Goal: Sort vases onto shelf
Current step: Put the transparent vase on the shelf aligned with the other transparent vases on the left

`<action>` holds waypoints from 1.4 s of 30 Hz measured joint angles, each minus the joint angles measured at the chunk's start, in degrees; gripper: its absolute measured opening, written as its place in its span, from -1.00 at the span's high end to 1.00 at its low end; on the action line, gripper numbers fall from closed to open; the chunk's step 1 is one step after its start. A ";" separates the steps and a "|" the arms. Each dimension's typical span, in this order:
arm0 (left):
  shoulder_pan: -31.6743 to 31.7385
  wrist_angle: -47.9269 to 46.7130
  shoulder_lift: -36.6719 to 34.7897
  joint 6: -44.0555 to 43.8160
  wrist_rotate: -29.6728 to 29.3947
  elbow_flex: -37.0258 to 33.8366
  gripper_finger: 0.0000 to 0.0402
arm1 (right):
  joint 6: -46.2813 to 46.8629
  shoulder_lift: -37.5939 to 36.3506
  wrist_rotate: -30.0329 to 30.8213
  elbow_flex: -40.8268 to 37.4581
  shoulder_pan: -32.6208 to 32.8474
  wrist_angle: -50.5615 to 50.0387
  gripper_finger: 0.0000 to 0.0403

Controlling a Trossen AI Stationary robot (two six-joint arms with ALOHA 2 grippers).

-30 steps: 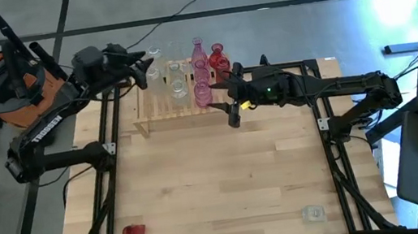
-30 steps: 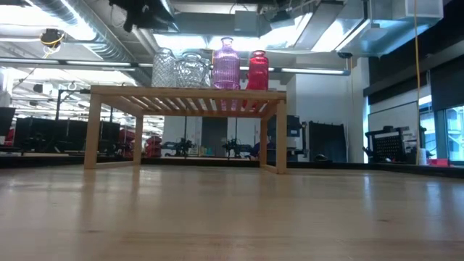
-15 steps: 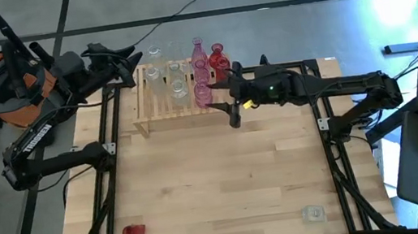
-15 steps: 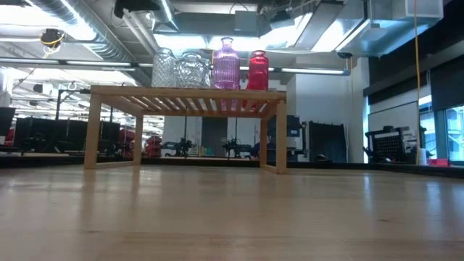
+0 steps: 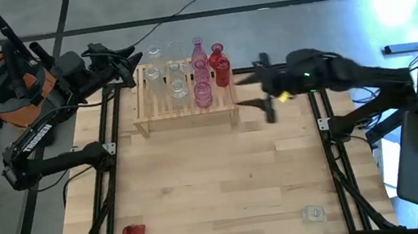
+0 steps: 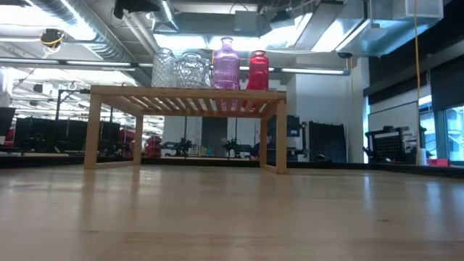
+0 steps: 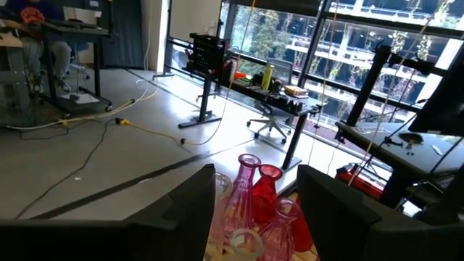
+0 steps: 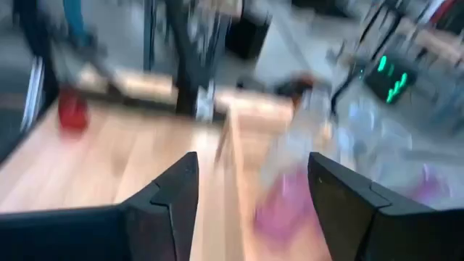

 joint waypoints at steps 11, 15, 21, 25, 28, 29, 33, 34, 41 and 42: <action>0.00 0.02 0.00 0.01 -0.01 0.00 0.06 | 17.35 -4.32 3.94 8.20 22.80 -39.47 0.25; 0.00 0.00 0.00 0.00 -0.01 0.00 0.06 | 26.78 -2.55 4.33 3.84 34.49 -40.16 0.30; 0.00 0.00 0.00 0.00 0.00 0.00 0.06 | 41.28 1.13 4.25 -6.30 49.57 -32.96 0.30; 0.00 0.00 0.00 0.02 -0.01 0.00 0.06 | 51.18 2.17 8.08 -12.11 57.53 -26.93 0.31; 0.00 0.00 0.00 0.00 -0.01 0.00 0.06 | 60.22 2.21 12.65 -16.18 63.17 -23.65 0.31; 0.02 0.00 0.00 0.00 0.00 0.00 0.06 | 63.65 2.21 13.37 -17.57 64.98 -22.74 0.31; 0.01 -0.02 0.00 0.00 -0.01 0.00 0.06 | 75.70 2.21 14.83 -23.34 70.79 -16.14 0.26; 0.01 -0.02 0.00 0.00 -0.01 0.00 0.06 | 78.12 2.21 15.15 -24.71 72.00 -14.14 0.24; 0.00 -0.04 0.00 0.02 -0.11 0.00 0.06 | 85.68 2.21 15.13 -32.54 75.81 -9.28 -0.10; 0.01 -0.01 0.00 0.00 -0.32 0.00 0.06 | 85.78 2.21 15.07 -33.55 75.76 -9.44 -0.15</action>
